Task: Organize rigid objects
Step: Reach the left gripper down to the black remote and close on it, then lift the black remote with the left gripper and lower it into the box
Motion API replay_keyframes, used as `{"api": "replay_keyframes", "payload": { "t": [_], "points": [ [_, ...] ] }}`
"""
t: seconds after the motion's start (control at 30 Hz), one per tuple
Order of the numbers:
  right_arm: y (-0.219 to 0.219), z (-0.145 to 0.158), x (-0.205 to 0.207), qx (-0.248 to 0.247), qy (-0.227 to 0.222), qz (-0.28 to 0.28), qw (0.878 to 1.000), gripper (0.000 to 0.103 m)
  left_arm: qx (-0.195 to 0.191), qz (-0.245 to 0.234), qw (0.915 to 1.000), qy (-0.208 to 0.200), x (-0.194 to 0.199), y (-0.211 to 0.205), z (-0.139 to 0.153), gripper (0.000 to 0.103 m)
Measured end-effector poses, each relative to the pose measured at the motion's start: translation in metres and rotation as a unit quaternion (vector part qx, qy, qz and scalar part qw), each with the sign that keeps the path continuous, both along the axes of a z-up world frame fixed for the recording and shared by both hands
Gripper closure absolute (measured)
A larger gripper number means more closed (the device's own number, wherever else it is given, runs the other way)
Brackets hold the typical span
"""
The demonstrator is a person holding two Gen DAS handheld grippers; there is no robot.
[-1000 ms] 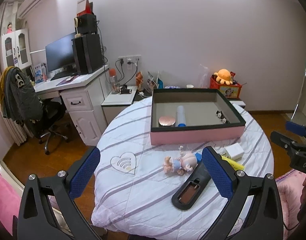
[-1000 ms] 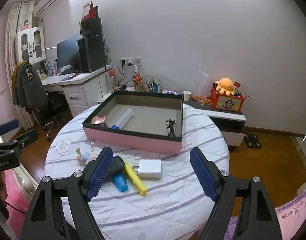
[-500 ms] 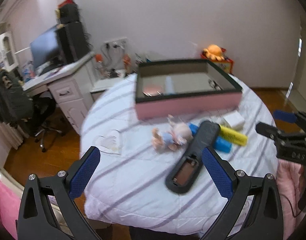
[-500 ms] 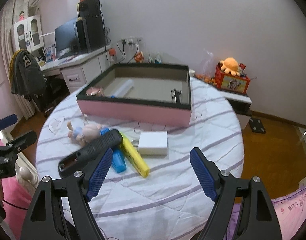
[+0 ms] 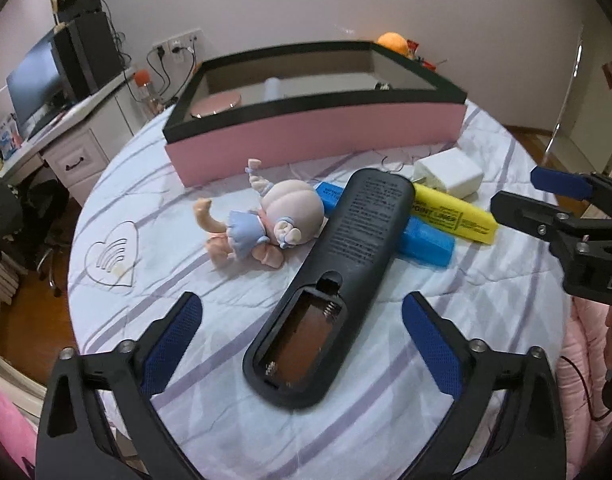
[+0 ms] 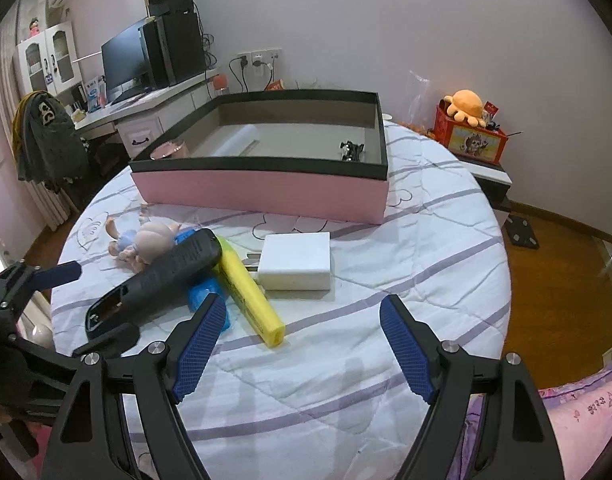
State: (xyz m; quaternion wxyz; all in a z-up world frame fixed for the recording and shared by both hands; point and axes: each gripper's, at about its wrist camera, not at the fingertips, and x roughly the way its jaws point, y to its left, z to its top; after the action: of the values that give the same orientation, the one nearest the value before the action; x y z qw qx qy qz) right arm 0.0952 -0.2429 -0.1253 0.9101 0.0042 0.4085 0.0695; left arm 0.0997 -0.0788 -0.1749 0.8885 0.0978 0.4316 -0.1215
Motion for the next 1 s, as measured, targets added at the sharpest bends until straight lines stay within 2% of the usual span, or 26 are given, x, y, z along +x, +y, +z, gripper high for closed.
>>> {"api": "replay_keyframes", "payload": {
  "t": [0.07, 0.1, 0.27, 0.37, 0.47, 0.77, 1.0],
  "points": [
    [-0.001, -0.003, 0.004, 0.002, 0.004, 0.0, 1.0, 0.022, -0.005, -0.003, 0.9999, 0.011, 0.006, -0.001, -0.005, 0.017],
    [-0.002, -0.003, 0.006, 0.003, 0.005, 0.0, 1.0, 0.022, -0.006, -0.006, 0.9998, 0.019, 0.011, -0.003, -0.009, 0.024],
    [-0.005, -0.003, 0.012, 0.005, 0.005, 0.001, 1.0, 0.022, -0.011, -0.014, 0.9996, 0.021, 0.017, -0.005, -0.013, 0.027],
    [-0.005, -0.003, 0.014, 0.006, 0.005, 0.002, 1.0, 0.022, -0.028, -0.025, 0.9991, 0.021, 0.019, -0.006, -0.011, 0.044],
    [-0.004, -0.003, 0.015, 0.008, 0.005, 0.004, 1.0, 0.022, -0.03, -0.031, 0.9989, 0.019, 0.016, -0.007, -0.01, 0.048],
    [0.001, 0.001, 0.01, 0.009, -0.001, 0.012, 1.0, 0.022, -0.07, -0.034, 0.9967, 0.023, -0.004, 0.005, 0.002, 0.06],
    [0.006, 0.005, 0.004, 0.009, -0.005, 0.019, 1.0, 0.022, -0.075, -0.034, 0.9966, 0.009, -0.01, 0.007, 0.011, 0.075]
  ]
}}
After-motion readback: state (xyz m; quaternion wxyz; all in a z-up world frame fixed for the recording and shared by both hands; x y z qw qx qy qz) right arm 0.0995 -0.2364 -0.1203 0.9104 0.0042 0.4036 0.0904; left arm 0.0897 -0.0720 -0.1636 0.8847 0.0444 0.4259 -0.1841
